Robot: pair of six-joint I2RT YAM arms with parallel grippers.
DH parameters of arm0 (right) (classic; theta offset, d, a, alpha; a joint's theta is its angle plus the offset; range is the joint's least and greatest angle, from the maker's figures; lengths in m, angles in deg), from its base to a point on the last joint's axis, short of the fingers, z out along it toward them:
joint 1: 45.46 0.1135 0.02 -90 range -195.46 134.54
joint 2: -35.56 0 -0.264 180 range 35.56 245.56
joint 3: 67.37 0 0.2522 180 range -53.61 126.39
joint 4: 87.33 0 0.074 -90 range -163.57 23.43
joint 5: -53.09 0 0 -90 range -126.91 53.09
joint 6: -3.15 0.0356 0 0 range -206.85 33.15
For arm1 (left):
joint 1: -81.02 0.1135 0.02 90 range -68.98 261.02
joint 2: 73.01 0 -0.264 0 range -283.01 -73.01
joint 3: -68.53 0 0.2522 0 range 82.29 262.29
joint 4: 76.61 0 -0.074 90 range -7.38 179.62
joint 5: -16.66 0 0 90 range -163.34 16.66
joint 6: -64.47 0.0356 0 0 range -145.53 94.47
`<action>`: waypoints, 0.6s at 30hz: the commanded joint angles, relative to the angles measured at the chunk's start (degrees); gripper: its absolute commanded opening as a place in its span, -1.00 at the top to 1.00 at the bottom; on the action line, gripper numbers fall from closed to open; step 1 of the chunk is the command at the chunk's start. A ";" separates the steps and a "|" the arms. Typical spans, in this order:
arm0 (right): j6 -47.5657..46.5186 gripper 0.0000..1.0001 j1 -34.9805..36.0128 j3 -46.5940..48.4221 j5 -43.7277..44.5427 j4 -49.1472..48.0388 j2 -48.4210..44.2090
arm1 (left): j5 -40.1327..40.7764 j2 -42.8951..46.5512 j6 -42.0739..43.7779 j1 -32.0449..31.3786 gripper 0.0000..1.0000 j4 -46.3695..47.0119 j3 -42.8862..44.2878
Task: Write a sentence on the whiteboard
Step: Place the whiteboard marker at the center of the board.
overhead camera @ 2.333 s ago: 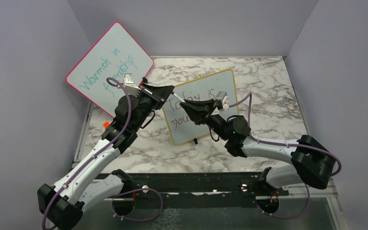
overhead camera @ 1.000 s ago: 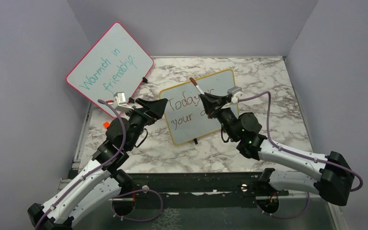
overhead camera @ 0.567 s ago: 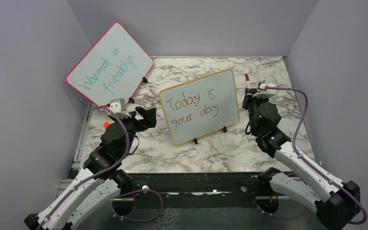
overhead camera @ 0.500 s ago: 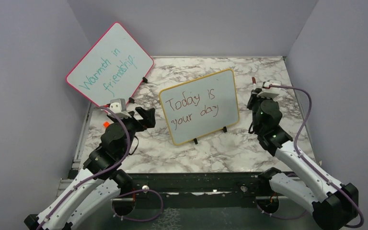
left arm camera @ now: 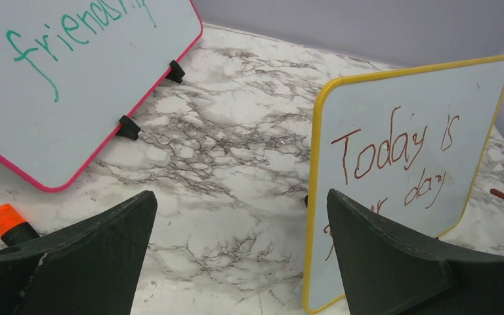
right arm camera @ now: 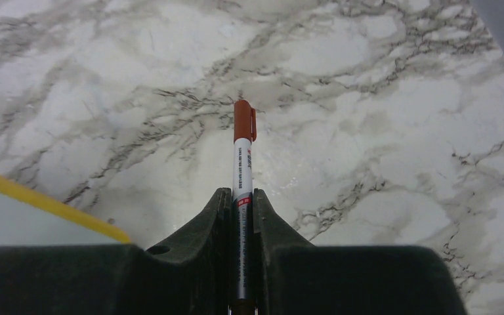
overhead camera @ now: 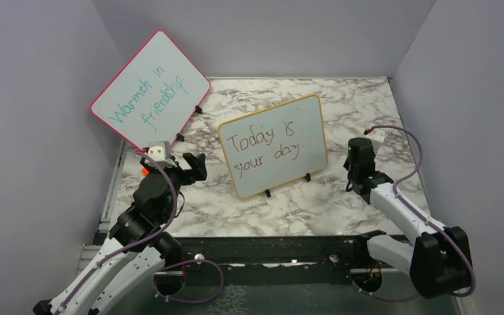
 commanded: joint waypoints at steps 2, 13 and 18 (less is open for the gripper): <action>5.58 0.99 -4.69 -1.09 -3.59 1.97 5.56 | 1.48 3.23 2.33 -0.08 -0.98 -1.36 -0.85; 7.87 0.37 -9.89 0.38 -7.40 5.66 8.18 | 1.08 5.56 4.23 0.86 -0.98 -1.67 -0.82; 8.75 0.15 -9.94 0.65 -7.79 10.05 1.00 | 0.23 10.19 3.63 1.15 -0.98 -1.80 -1.37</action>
